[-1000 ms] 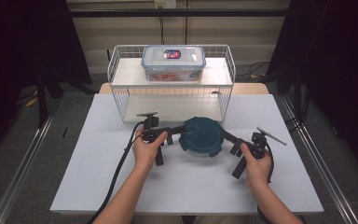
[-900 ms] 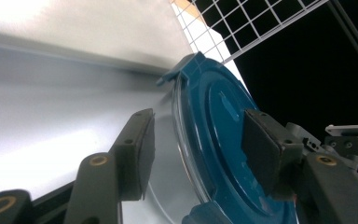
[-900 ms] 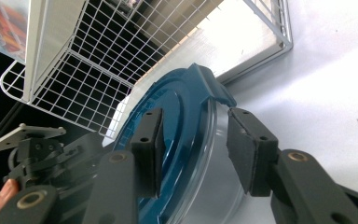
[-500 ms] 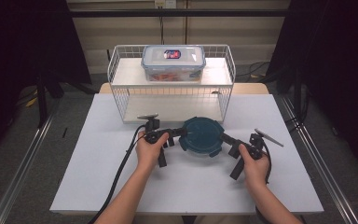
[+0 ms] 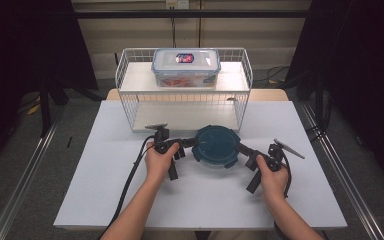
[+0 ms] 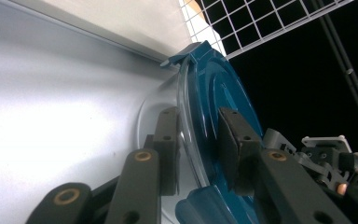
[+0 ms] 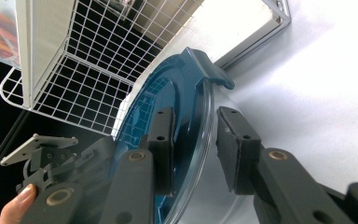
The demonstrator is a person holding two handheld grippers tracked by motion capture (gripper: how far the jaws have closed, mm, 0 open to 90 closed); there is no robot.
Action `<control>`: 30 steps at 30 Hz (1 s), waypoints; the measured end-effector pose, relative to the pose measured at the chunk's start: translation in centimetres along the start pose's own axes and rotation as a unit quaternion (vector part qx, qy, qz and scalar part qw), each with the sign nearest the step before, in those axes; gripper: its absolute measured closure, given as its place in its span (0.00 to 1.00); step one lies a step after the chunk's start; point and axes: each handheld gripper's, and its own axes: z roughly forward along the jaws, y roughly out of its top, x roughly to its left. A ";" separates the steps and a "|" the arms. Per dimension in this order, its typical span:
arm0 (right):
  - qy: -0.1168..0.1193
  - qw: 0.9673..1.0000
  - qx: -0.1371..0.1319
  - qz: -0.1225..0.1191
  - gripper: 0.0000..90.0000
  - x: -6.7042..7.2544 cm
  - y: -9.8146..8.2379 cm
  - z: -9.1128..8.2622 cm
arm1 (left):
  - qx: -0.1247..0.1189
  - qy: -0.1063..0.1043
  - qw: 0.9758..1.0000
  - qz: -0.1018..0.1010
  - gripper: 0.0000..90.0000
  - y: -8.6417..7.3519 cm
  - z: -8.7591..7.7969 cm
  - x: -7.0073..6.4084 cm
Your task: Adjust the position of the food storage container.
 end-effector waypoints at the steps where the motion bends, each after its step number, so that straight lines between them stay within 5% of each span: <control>1: -0.001 1.000 0.000 -0.001 0.76 0.0 0.0 0.0 | 0.000 -0.001 1.000 -0.003 0.78 0.0 0.0 0.0; 9: -0.007 1.000 -0.002 -0.002 0.79 0.2 0.1 -0.1 | -0.001 0.005 1.000 -0.011 0.80 -0.1 -0.2 -0.1; 18: 0.002 1.000 -0.003 0.031 0.81 0.0 0.2 -0.1 | -0.020 0.004 0.999 -0.032 0.81 -0.4 -0.2 -0.2; 24: 0.014 0.998 -0.012 0.056 0.83 0.0 0.0 -0.1 | -0.016 0.007 1.000 -0.026 0.82 -0.4 -0.8 -0.4; 30: 0.019 0.999 -0.007 0.049 0.84 0.6 0.0 0.1 | -0.029 0.010 0.999 -0.026 0.83 -0.4 -1.5 -0.4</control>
